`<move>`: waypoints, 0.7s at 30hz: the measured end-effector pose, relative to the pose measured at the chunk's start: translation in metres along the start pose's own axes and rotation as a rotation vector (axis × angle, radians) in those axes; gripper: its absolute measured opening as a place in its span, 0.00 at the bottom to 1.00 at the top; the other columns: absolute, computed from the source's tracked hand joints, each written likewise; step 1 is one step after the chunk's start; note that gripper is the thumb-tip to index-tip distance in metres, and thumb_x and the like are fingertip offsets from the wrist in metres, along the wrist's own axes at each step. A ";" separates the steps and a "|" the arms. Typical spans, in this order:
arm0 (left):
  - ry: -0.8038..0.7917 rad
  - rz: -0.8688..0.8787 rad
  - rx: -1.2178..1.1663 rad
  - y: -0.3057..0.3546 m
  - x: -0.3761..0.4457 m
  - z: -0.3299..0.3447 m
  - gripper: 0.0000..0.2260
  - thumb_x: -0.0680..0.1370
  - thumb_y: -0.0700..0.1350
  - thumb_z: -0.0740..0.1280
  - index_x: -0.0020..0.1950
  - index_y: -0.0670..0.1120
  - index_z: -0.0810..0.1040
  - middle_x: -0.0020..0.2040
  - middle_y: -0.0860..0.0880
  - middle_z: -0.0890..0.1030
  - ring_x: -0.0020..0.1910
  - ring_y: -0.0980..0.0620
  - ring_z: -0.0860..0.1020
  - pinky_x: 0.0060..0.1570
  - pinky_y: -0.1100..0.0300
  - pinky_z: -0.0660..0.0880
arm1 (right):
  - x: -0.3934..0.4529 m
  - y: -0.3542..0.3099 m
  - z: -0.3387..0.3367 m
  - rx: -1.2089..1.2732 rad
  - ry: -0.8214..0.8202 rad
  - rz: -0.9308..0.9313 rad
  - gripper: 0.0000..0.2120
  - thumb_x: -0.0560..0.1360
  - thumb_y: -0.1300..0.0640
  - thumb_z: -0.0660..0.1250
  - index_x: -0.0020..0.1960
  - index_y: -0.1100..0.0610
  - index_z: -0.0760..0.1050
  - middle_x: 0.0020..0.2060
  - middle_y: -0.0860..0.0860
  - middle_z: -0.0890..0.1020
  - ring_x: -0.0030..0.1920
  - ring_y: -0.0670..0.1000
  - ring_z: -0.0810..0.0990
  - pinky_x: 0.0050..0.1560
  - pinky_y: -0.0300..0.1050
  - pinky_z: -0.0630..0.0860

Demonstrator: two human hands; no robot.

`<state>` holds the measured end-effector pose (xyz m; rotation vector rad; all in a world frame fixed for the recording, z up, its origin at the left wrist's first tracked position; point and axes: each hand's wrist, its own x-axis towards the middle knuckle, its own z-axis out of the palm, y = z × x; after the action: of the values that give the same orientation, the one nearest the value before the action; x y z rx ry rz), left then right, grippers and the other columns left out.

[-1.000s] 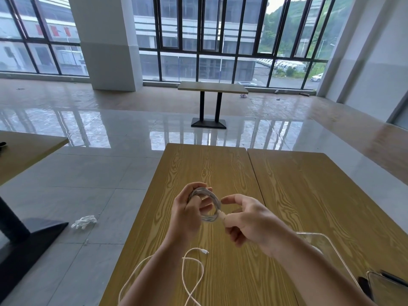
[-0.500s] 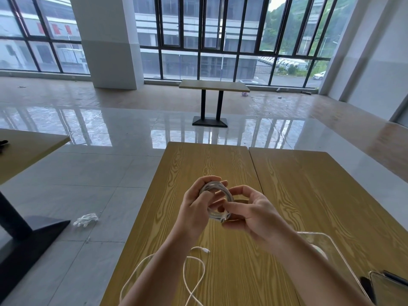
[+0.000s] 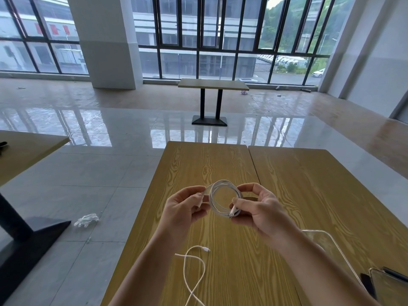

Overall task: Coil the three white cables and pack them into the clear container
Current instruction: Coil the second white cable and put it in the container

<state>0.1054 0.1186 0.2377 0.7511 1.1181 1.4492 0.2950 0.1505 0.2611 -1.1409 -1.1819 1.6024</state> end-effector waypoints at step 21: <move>-0.089 -0.096 0.121 0.005 -0.007 0.002 0.13 0.66 0.46 0.77 0.43 0.38 0.83 0.35 0.44 0.84 0.31 0.53 0.81 0.32 0.63 0.77 | -0.010 0.010 0.011 -0.353 0.059 -0.221 0.12 0.75 0.63 0.73 0.52 0.50 0.75 0.37 0.52 0.87 0.37 0.52 0.88 0.36 0.44 0.84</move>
<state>0.1061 0.1124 0.2442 0.8277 1.1650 1.2650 0.2861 0.1368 0.2553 -1.2165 -1.5350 1.2163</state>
